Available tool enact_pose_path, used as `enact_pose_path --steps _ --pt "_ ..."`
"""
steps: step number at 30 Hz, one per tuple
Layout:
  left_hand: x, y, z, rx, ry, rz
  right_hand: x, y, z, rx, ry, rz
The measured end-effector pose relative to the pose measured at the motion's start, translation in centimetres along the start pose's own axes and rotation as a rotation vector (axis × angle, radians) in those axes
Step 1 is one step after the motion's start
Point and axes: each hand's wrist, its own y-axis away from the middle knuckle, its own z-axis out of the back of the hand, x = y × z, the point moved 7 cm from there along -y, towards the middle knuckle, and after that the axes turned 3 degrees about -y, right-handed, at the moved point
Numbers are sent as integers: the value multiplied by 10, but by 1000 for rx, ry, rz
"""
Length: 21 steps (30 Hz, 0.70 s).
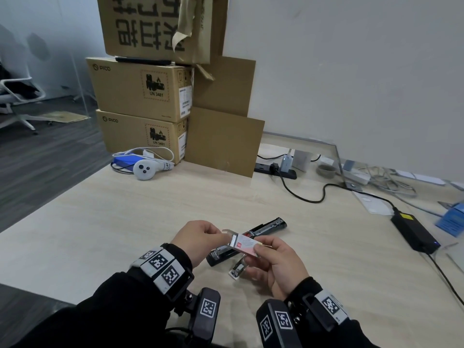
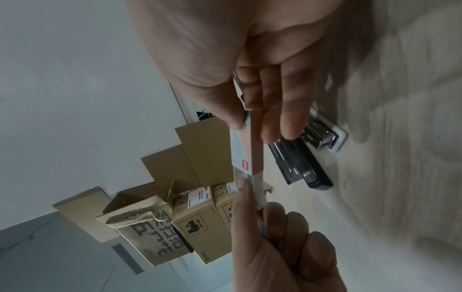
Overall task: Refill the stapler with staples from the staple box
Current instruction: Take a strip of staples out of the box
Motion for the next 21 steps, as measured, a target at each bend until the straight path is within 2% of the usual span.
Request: enact_pose_path --steps 5,9,14,21 --pt "0 -3 -1 -10 -16 15 1 0 3 5 25 7" --pt "7 -8 -6 18 214 73 6 -2 21 -48 41 8" --pt "8 -11 -17 72 289 89 37 -12 81 -234 201 77" --pt "10 -9 -24 93 319 91 68 -36 149 -390 511 59"
